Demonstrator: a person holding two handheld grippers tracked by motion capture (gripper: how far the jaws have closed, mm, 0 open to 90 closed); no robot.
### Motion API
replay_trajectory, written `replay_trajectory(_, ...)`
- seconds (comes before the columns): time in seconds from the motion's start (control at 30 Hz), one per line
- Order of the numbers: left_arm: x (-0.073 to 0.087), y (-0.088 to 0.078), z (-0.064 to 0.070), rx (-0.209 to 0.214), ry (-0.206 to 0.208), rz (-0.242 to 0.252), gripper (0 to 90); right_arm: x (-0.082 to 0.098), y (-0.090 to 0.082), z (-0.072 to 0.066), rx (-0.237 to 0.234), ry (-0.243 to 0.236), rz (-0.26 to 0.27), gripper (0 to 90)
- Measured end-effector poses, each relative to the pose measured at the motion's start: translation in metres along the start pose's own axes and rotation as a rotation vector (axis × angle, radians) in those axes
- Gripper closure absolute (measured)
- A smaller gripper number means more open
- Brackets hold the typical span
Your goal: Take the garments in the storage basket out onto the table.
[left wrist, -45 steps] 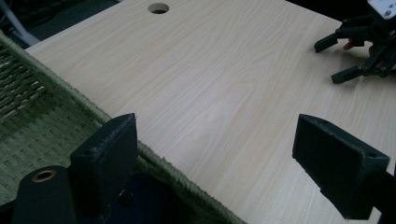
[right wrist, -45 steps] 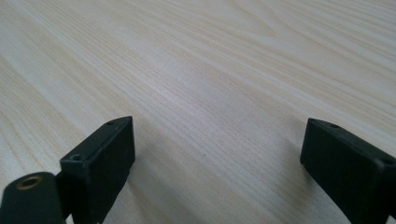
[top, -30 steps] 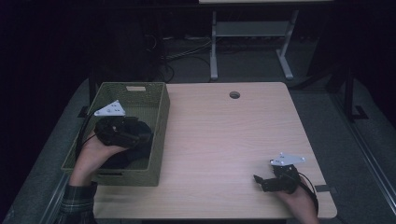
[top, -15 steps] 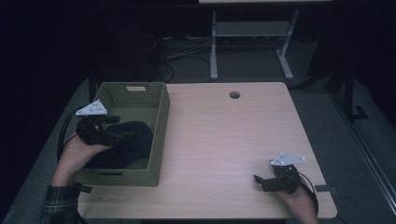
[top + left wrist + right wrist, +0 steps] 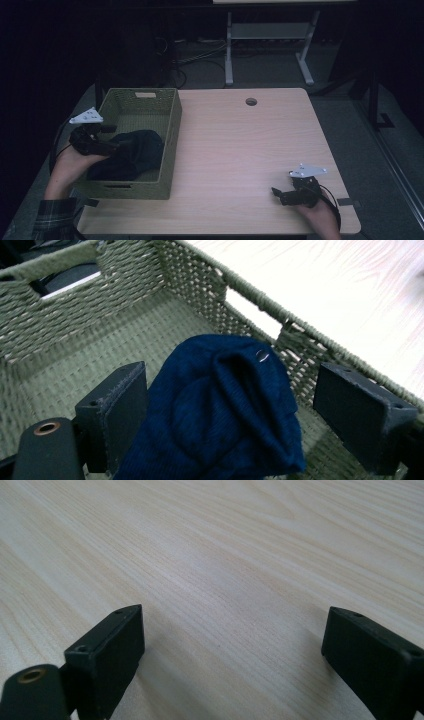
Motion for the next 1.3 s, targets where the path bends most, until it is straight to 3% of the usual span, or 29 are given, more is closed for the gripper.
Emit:
replay_trajectory(0.37, 0.012, -0.002, -0.019, -0.024, -0.035, -0.007, 13.7, 0.0, 0.0, 0.0, 0.0, 0.0, 0.0, 9.8)
replay_trajectory(0.83, 0.025, 0.008, -0.035, -0.023, -0.072, -0.034, 13.5, 0.0, 0.0, 0.0, 0.001, 0.001, 0.001, 9.8)
replay_trajectory(0.9, 0.026, 0.011, -0.033, -0.018, -0.085, -0.038, 13.4, 0.0, 0.0, 0.0, 0.002, 0.001, 0.0, 9.8)
replay_trajectory(0.97, 0.027, 0.012, -0.033, -0.013, -0.066, -0.048, 13.4, 0.0, 0.0, 0.0, 0.002, 0.001, 0.0, 9.8)
replay_trajectory(1.3, 0.035, 0.024, -0.023, 0.022, -0.059, -0.094, 13.2, 0.0, 0.0, 0.0, 0.003, 0.001, -0.001, 9.8)
Point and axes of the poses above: each handheld gripper's, and its own axes: y roughly forward along the jaws, x roughly out of its underside, z roughly to its right, the point moved 7 cm from there along y, roughly forward along the jaws, and after that the axes turned 7 degrees about -y, right-handed, at the moved point
